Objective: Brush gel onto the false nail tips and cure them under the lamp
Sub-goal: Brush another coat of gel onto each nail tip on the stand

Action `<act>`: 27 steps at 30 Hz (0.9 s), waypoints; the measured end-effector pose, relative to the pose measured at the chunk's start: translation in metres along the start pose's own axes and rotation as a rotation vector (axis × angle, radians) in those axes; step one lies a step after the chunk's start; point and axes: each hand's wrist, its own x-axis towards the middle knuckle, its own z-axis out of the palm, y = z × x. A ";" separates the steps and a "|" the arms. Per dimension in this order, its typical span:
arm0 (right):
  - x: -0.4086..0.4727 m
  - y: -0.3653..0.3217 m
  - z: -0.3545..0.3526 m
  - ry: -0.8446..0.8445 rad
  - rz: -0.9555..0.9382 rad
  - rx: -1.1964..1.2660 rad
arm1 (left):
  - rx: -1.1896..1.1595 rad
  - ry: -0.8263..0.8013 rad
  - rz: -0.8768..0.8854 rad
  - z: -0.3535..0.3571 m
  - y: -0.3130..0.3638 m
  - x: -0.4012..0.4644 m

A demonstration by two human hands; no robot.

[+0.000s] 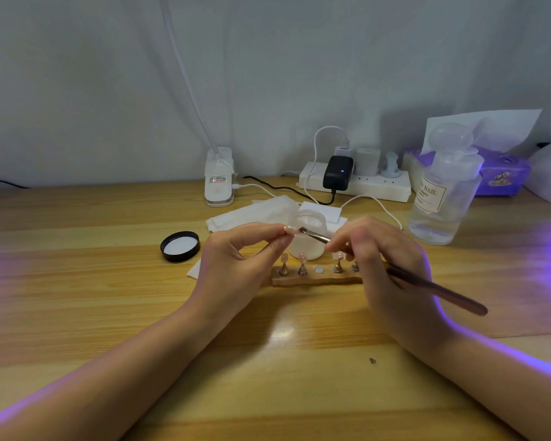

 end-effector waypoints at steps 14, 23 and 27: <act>-0.002 0.000 0.001 0.014 0.039 0.012 | 0.054 -0.059 0.020 0.002 -0.001 0.002; 0.002 -0.001 0.005 -0.048 -0.045 0.006 | 0.061 -0.061 0.009 0.002 -0.001 0.001; -0.001 0.002 0.004 -0.018 0.005 0.020 | 0.075 -0.059 0.010 0.002 0.000 0.001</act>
